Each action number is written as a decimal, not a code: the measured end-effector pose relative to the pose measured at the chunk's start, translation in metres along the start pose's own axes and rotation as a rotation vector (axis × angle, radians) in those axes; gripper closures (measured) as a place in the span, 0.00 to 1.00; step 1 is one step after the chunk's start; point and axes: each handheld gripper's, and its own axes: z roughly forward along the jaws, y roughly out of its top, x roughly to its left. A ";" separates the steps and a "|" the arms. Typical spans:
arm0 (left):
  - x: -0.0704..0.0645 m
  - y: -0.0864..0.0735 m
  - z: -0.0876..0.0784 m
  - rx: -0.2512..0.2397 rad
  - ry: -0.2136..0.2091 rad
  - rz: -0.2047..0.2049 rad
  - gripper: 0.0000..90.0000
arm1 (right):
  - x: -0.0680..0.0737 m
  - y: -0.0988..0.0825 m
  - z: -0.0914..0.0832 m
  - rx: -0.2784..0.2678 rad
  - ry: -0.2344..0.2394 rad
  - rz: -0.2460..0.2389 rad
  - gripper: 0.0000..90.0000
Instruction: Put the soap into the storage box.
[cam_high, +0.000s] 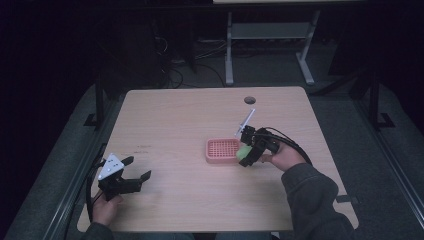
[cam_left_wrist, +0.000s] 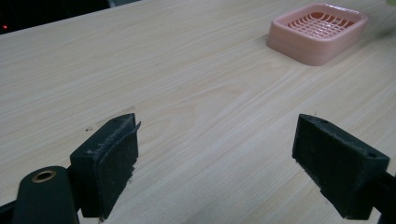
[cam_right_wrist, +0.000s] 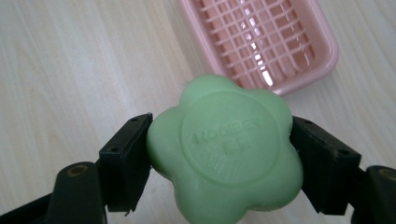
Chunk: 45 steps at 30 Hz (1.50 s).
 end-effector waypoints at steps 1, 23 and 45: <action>0.000 0.000 0.000 -0.001 0.000 -0.002 0.16 | -0.001 0.003 0.001 0.004 0.003 -0.004 0.29; 0.000 0.000 0.001 -0.002 -0.003 0.003 0.16 | -0.009 0.055 0.021 0.016 0.006 -0.030 0.29; 0.001 0.000 0.002 0.007 0.003 -0.006 0.16 | -0.020 0.074 0.048 0.033 -0.007 -0.016 0.29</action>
